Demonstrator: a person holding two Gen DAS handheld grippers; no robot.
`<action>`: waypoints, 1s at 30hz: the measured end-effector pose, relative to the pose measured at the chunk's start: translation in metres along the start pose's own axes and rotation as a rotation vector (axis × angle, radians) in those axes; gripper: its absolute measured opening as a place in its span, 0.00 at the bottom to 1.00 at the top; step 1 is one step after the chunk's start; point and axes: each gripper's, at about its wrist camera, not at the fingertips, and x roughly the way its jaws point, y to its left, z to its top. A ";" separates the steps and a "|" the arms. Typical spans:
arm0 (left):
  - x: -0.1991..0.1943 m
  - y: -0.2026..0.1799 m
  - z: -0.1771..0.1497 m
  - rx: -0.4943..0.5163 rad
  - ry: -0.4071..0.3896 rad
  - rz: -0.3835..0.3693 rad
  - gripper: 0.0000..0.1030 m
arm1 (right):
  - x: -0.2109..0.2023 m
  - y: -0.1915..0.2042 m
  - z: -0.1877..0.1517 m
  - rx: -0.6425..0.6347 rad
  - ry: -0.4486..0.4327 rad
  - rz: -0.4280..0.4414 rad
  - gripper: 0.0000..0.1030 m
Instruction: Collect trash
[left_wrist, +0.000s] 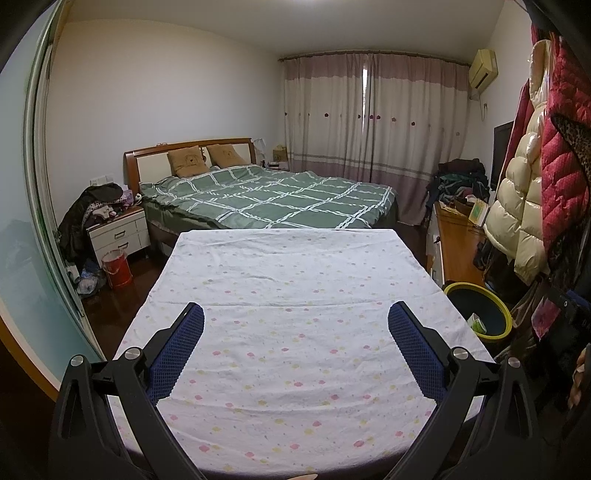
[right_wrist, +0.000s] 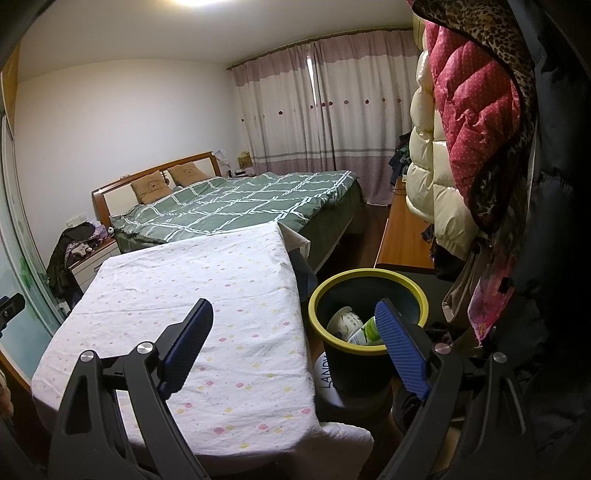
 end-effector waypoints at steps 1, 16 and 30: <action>0.000 0.000 0.000 0.001 0.001 0.001 0.95 | 0.000 0.000 0.000 0.000 0.000 0.000 0.82; 0.003 0.001 -0.001 0.004 0.011 0.004 0.95 | 0.001 0.001 -0.002 0.003 0.007 0.003 0.82; 0.010 -0.002 -0.003 0.002 0.027 -0.002 0.95 | 0.004 0.001 -0.004 0.003 0.012 0.004 0.82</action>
